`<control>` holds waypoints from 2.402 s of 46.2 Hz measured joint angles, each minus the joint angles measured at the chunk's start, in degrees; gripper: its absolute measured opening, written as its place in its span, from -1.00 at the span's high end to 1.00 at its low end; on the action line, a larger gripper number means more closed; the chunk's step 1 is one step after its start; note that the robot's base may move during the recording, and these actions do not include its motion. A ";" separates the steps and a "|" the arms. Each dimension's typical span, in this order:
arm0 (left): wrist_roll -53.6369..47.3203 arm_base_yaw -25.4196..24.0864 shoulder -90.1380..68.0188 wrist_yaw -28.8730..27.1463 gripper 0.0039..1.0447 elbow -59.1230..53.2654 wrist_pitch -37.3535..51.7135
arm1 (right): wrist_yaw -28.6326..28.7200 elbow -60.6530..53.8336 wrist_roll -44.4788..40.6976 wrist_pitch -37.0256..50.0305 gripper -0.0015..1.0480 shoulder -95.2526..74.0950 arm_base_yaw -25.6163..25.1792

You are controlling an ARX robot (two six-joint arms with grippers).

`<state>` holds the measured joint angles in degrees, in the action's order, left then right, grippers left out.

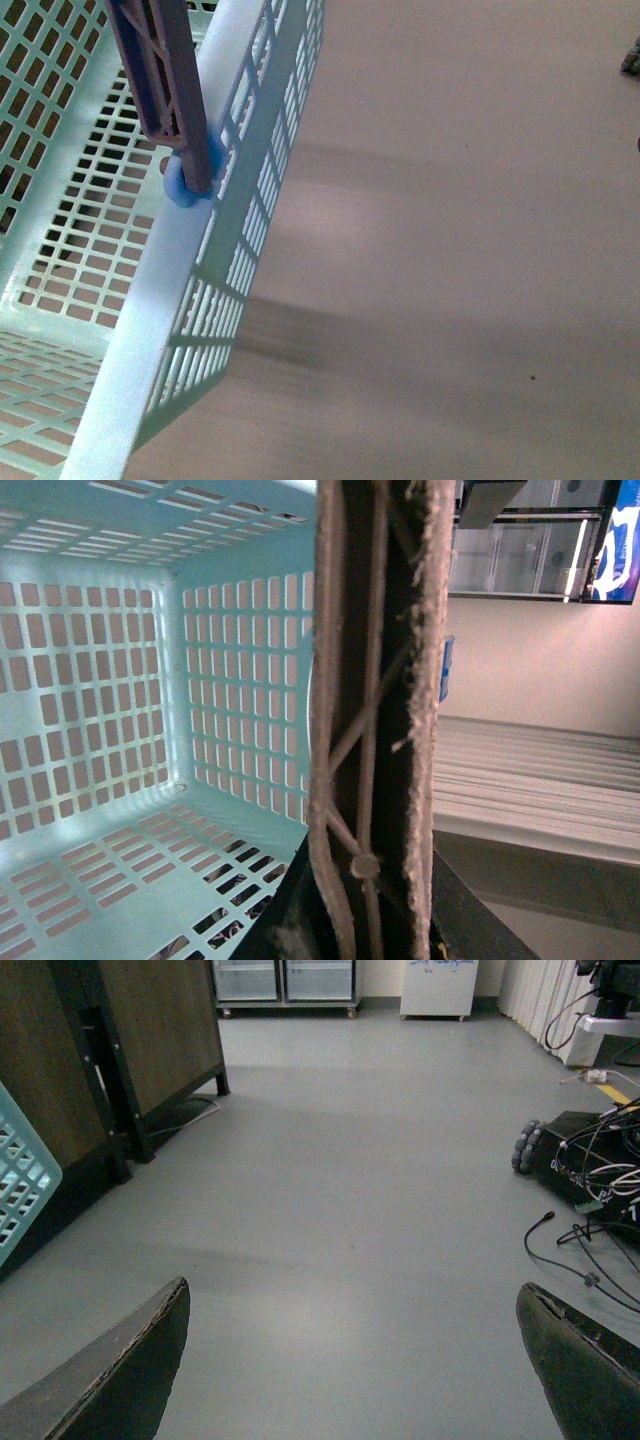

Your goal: Pick lemon and mango into basket

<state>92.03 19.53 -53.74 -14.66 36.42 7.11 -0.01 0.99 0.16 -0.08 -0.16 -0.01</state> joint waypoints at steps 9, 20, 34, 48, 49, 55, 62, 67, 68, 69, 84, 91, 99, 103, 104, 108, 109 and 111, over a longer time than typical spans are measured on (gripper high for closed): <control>0.00 0.04 -0.04 0.02 0.88 0.00 -0.11 | 0.00 0.00 0.00 0.00 -0.83 0.02 0.00; 0.00 0.09 -0.07 0.02 0.88 0.00 -0.28 | -0.04 0.00 0.00 -0.02 -0.83 0.02 0.00; -0.02 0.11 -0.15 0.02 0.88 0.00 -0.28 | -0.02 0.00 0.02 0.00 -0.83 0.02 0.00; 0.00 0.15 -0.15 0.00 0.88 0.00 -0.28 | 0.00 0.00 0.00 0.00 -0.83 0.02 0.00; -0.02 0.15 -0.15 0.04 0.88 0.00 -0.28 | 0.00 0.00 0.00 0.00 -0.83 0.02 0.00; -0.02 0.15 -0.15 0.00 0.88 0.00 -0.28 | 0.00 0.00 0.00 0.00 -0.83 0.02 0.00; -0.02 0.17 -0.15 0.04 0.88 0.00 -0.28 | 0.00 0.00 0.00 0.00 -0.83 0.02 0.00; -0.02 0.17 -0.15 0.02 0.88 0.00 -0.28 | 0.00 0.00 -0.02 0.00 -0.83 0.02 0.00; -0.02 0.17 -0.15 0.02 0.88 0.00 -0.28 | -0.04 0.00 0.00 0.00 -0.83 0.02 0.00; -0.02 0.17 -0.15 0.02 0.88 0.00 -0.28 | -0.02 0.00 0.02 0.00 -0.83 0.00 0.02; -0.02 0.20 -0.15 0.00 0.88 0.00 -0.28 | -0.02 0.00 0.00 0.00 -0.83 0.02 0.00; -0.02 0.20 -0.15 0.02 0.88 0.00 -0.28 | 0.00 0.00 0.00 0.00 -0.83 0.02 0.00; -0.02 0.20 -0.15 0.00 0.88 0.00 -0.28 | 0.00 0.00 0.00 0.00 -0.83 0.00 0.00; -0.02 0.20 -0.15 0.00 0.88 0.00 -0.28 | 0.00 0.00 0.00 0.00 -0.83 0.02 0.00; -0.02 0.20 -0.15 0.02 0.88 0.00 -0.28 | 0.00 0.00 0.00 0.00 -0.83 0.00 0.00; -0.02 0.20 -0.15 0.00 0.88 0.00 -0.28 | -0.02 0.00 0.02 0.00 -0.83 0.02 0.00; 0.00 0.20 -0.15 0.02 0.88 0.00 -0.28 | 0.00 0.00 -0.02 0.00 -0.83 0.00 0.00; -0.02 0.20 -0.15 0.02 0.88 0.00 -0.28 | 0.00 0.00 0.00 0.00 -0.83 0.00 0.02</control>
<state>92.01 19.73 -53.89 -14.63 36.42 6.83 -0.01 0.99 0.16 -0.08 -0.16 0.01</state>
